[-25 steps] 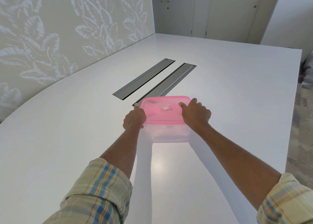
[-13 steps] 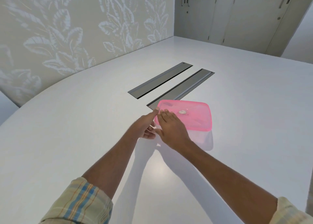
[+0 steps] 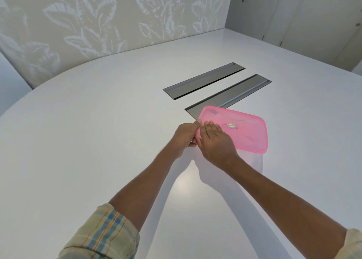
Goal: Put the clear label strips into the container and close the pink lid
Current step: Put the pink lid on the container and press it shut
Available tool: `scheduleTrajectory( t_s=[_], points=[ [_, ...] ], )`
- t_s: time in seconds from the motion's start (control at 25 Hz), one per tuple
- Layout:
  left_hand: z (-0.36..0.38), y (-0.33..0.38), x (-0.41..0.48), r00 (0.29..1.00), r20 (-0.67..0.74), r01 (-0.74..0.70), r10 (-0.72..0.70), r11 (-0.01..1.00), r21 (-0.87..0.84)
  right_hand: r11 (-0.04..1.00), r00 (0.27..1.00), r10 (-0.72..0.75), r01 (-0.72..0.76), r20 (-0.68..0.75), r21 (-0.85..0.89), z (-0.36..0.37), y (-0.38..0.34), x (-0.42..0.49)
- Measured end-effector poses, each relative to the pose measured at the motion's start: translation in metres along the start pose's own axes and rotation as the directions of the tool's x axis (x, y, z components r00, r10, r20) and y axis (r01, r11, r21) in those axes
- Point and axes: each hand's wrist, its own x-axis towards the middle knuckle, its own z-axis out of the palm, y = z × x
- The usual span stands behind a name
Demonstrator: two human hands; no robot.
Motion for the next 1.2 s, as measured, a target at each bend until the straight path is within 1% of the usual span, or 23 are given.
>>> scheduleTrajectory(
  t_s=[0.2, 0.28, 0.44, 0.56, 0.64, 0.68, 0.72, 0.76, 0.8, 0.84, 0.88, 0.92, 0.96, 1.0, 1.04, 1.08, 1.12, 1.2],
  points=[
    [0.002, -0.008, 0.001, 0.999, -0.001, -0.053, 0.053, 0.998, -0.023, 0.993, 0.996, -0.086, 0.087, 0.021, -0.076, 0.005, 0.004, -0.003],
    [0.004, -0.009, 0.001, 0.997, 0.001, -0.072, 0.072, 0.996, -0.044, 0.993, 0.996, -0.084, 0.085, 0.007, -0.079, 0.006, 0.003, -0.004],
    [0.005, -0.009, -0.001, 0.997, -0.015, -0.078, 0.078, 0.995, -0.066, 0.998, 0.998, -0.057, 0.056, -0.037, -0.031, 0.004, 0.000, -0.008],
    [0.006, -0.006, -0.004, 0.998, -0.035, -0.059, 0.057, 0.997, -0.049, 1.000, 1.000, -0.017, 0.017, -0.002, 0.022, -0.002, -0.002, -0.008],
    [0.006, -0.003, -0.008, 0.998, -0.062, -0.027, 0.025, 0.999, -0.033, 0.995, 0.998, 0.003, -0.009, 0.056, 0.102, -0.011, -0.003, -0.007],
    [0.005, -0.003, -0.009, 0.994, -0.105, -0.029, 0.030, 1.000, 0.012, 0.989, 0.994, 0.003, -0.019, 0.106, 0.148, -0.019, -0.001, -0.008],
    [0.004, -0.005, -0.009, 0.981, -0.175, -0.068, 0.086, 0.992, 0.109, 0.982, 0.987, 0.016, -0.046, 0.161, 0.183, -0.029, 0.003, -0.010],
    [0.003, -0.007, -0.008, 0.950, -0.246, -0.131, 0.194, 0.959, 0.252, 0.975, 0.976, 0.055, -0.098, 0.210, 0.201, -0.040, 0.008, -0.012],
    [0.002, -0.010, -0.007, 0.900, -0.277, -0.210, 0.335, 0.893, 0.397, 0.964, 0.960, 0.122, -0.175, 0.252, 0.200, -0.048, 0.018, -0.016],
    [0.002, -0.012, -0.007, 0.845, -0.251, -0.296, 0.472, 0.804, 0.516, 0.947, 0.933, 0.206, -0.267, 0.296, 0.181, -0.055, 0.031, -0.021],
    [0.002, -0.012, -0.007, 0.801, -0.175, -0.373, 0.572, 0.706, 0.602, 0.921, 0.892, 0.290, -0.358, 0.346, 0.151, -0.059, 0.046, -0.027],
    [0.002, -0.010, -0.006, 0.768, -0.065, -0.440, 0.637, 0.599, 0.668, 0.893, 0.846, 0.362, -0.435, 0.392, 0.114, -0.062, 0.063, -0.033],
    [0.002, -0.008, -0.002, 0.740, 0.053, -0.492, 0.671, 0.486, 0.722, 0.869, 0.802, 0.412, -0.489, 0.431, 0.079, -0.064, 0.078, -0.038],
    [0.002, -0.004, 0.001, 0.715, 0.161, -0.531, 0.681, 0.378, 0.758, 0.848, 0.764, 0.443, -0.526, 0.469, 0.056, -0.064, 0.088, -0.042],
    [0.004, -0.001, 0.004, 0.707, 0.250, -0.555, 0.662, 0.299, 0.777, 0.833, 0.735, 0.457, -0.551, 0.500, 0.047, -0.064, 0.095, -0.045],
    [0.007, 0.003, 0.006, 0.724, 0.309, -0.558, 0.617, 0.262, 0.787, 0.825, 0.719, 0.462, -0.563, 0.520, 0.046, -0.063, 0.098, -0.046],
    [0.011, 0.006, 0.007, 0.756, 0.336, -0.546, 0.562, 0.259, 0.797, 0.822, 0.711, 0.463, -0.568, 0.529, 0.044, -0.062, 0.099, -0.047],
    [0.020, 0.010, 0.008, 0.818, 0.337, -0.491, 0.466, 0.261, 0.831, 0.825, 0.713, 0.463, -0.564, 0.527, 0.039, -0.061, 0.096, -0.047]
  ],
)
